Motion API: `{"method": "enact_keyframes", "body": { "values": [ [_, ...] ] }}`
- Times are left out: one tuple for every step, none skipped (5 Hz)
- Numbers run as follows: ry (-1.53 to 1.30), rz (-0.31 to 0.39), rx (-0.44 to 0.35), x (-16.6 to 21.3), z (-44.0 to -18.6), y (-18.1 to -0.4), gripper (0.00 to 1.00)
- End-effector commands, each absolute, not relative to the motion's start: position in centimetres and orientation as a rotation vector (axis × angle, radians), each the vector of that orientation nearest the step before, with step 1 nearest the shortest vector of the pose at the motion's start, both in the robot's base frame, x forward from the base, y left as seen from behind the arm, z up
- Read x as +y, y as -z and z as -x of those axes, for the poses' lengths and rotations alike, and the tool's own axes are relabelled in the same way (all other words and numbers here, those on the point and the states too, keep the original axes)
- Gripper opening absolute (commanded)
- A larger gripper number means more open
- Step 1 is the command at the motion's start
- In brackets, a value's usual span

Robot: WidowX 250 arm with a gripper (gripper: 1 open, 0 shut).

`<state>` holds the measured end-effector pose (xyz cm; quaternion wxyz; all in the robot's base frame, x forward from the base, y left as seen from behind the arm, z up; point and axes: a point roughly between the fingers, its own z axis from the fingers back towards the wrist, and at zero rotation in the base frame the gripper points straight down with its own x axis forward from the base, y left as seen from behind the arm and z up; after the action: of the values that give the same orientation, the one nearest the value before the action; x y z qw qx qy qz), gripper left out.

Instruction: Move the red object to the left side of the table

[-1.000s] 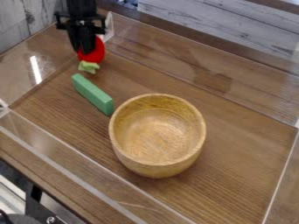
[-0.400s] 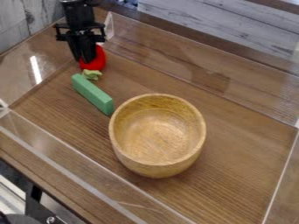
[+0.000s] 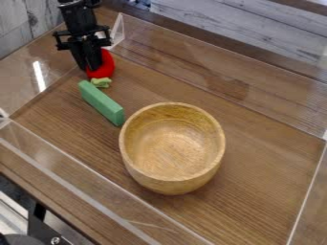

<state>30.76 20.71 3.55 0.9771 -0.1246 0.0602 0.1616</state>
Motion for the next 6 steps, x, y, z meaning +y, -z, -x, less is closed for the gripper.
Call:
{"method": "enact_keyframes", "body": {
  "values": [
    [-0.345,0.222,0.054,21.4,-31.5,-6.8,1.0],
    [-0.364,0.227,0.037,21.4,-31.5,-8.2,1.0],
    [-0.347,0.238,0.0,21.7,-30.8,-10.4,1.0],
    [-0.329,0.252,-0.048,21.5,-30.1,-13.1,1.0],
    [-0.358,0.266,-0.071,20.0,-30.2,-14.6,1.0],
    [-0.395,0.27,-0.075,18.8,-30.6,-15.4,1.0]
  ]
}}
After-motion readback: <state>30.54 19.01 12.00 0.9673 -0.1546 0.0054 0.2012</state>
